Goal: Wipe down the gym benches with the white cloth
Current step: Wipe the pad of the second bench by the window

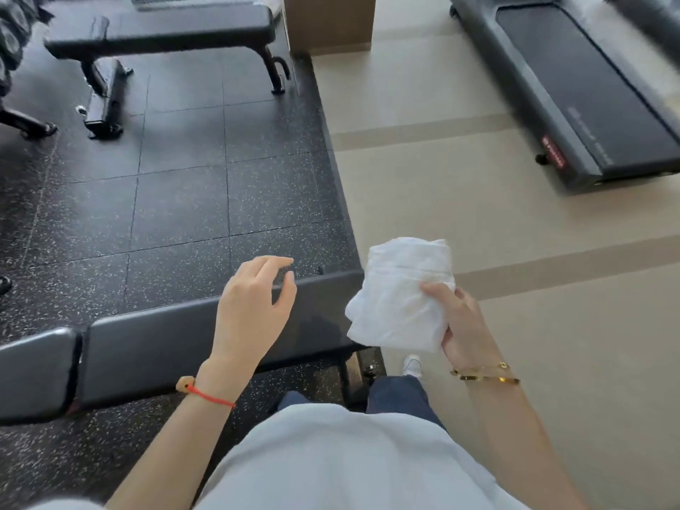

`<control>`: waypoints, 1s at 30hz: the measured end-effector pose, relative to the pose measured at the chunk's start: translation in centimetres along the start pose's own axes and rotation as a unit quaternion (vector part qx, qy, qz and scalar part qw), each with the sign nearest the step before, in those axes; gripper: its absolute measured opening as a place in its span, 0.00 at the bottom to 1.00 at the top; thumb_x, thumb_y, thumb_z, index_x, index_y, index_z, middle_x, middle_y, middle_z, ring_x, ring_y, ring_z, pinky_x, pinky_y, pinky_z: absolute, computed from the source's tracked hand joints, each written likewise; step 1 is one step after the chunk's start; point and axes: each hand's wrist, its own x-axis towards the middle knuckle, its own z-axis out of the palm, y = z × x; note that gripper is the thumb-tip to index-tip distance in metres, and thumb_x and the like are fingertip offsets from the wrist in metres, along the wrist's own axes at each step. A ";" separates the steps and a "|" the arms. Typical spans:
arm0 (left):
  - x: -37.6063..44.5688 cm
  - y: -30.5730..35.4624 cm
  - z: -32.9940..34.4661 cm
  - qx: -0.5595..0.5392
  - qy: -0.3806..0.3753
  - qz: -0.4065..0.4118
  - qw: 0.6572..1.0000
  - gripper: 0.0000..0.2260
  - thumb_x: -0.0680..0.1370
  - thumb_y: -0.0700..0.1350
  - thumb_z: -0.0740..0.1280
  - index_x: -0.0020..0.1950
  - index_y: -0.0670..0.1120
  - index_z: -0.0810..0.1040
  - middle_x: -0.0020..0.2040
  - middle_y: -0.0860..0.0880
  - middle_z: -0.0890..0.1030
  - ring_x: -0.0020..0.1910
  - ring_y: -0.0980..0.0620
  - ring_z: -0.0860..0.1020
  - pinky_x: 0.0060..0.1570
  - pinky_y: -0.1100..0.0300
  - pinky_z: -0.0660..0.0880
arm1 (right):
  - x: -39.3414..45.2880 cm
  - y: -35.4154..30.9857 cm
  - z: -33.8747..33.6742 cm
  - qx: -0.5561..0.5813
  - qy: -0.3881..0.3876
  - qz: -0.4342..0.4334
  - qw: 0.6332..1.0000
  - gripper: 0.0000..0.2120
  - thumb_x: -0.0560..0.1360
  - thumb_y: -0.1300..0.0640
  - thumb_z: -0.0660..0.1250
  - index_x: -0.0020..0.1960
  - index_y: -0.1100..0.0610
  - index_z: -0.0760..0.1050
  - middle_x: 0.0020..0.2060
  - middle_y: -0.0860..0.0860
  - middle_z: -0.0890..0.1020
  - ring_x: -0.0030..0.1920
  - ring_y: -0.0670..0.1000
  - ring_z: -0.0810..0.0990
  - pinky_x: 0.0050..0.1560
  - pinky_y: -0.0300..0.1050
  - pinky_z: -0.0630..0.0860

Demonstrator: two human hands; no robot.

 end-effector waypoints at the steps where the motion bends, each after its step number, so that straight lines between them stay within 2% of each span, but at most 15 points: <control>1: 0.7 1.7 1.2 -0.005 0.008 -0.008 1.000 0.09 0.80 0.45 0.64 0.58 0.48 0.79 0.55 0.53 0.81 0.55 0.52 0.77 0.54 0.56 0.75 | 1.0 -1.6 -1.7 -0.007 -0.004 0.000 1.000 0.17 0.77 0.61 0.66 0.63 0.67 0.75 0.58 0.62 0.82 0.58 0.59 0.81 0.54 0.51 0.78; 4: 2.8 6.8 5.0 -0.018 0.026 -0.041 0.999 0.10 0.80 0.46 0.64 0.59 0.49 0.79 0.55 0.53 0.81 0.55 0.54 0.76 0.53 0.58 0.74 | 4.0 -6.1 -6.7 -0.038 -0.023 0.003 0.999 0.17 0.78 0.61 0.65 0.64 0.67 0.73 0.59 0.63 0.81 0.60 0.61 0.80 0.57 0.53 0.77; 7: 5.3 11.8 8.2 -0.029 0.031 -0.073 0.996 0.10 0.80 0.46 0.64 0.59 0.49 0.79 0.56 0.53 0.81 0.56 0.53 0.76 0.55 0.59 0.73 | 7.3 -10.3 -10.6 -0.055 -0.032 0.015 0.998 0.18 0.77 0.61 0.65 0.65 0.66 0.73 0.59 0.62 0.81 0.60 0.61 0.80 0.55 0.51 0.78; 11: 8.9 16.6 11.3 -0.032 0.026 -0.085 0.996 0.10 0.80 0.45 0.64 0.59 0.48 0.80 0.56 0.52 0.82 0.56 0.52 0.77 0.55 0.61 0.71 | 11.5 -14.3 -13.4 -0.053 -0.040 0.022 0.998 0.17 0.78 0.61 0.65 0.65 0.66 0.73 0.58 0.61 0.82 0.59 0.59 0.81 0.55 0.50 0.79; 15: 12.2 19.0 12.8 -0.023 0.036 -0.094 0.995 0.10 0.80 0.45 0.64 0.59 0.48 0.80 0.56 0.52 0.82 0.56 0.52 0.76 0.54 0.60 0.71 | 15.4 -16.9 -14.6 -0.046 -0.049 0.024 0.997 0.17 0.78 0.61 0.65 0.64 0.66 0.74 0.57 0.60 0.82 0.54 0.55 0.83 0.50 0.47 0.81; 23: 20.5 19.6 15.5 -0.021 0.085 -0.127 0.988 0.10 0.80 0.44 0.64 0.59 0.47 0.80 0.56 0.50 0.82 0.57 0.49 0.77 0.57 0.54 0.73 | 25.1 -21.8 -13.3 -0.049 -0.096 0.026 0.994 0.16 0.77 0.61 0.65 0.63 0.65 0.75 0.55 0.58 0.84 0.52 0.55 0.84 0.45 0.45 0.81; 26: 25.3 18.7 16.6 -0.022 0.089 -0.140 0.986 0.10 0.80 0.45 0.64 0.59 0.47 0.80 0.56 0.50 0.82 0.57 0.49 0.77 0.57 0.54 0.74 | 29.9 -24.2 -11.1 -0.051 -0.122 0.023 0.991 0.15 0.78 0.62 0.64 0.63 0.66 0.75 0.56 0.59 0.83 0.52 0.56 0.83 0.45 0.45 0.81; 30: 33.6 17.0 16.6 -0.013 0.103 -0.151 0.983 0.10 0.80 0.45 0.64 0.59 0.46 0.80 0.57 0.50 0.82 0.57 0.49 0.78 0.56 0.54 0.74 | 36.9 -28.9 -6.1 -0.054 -0.142 0.021 0.988 0.12 0.78 0.63 0.64 0.60 0.64 0.76 0.51 0.58 0.84 0.47 0.53 0.84 0.42 0.43 0.81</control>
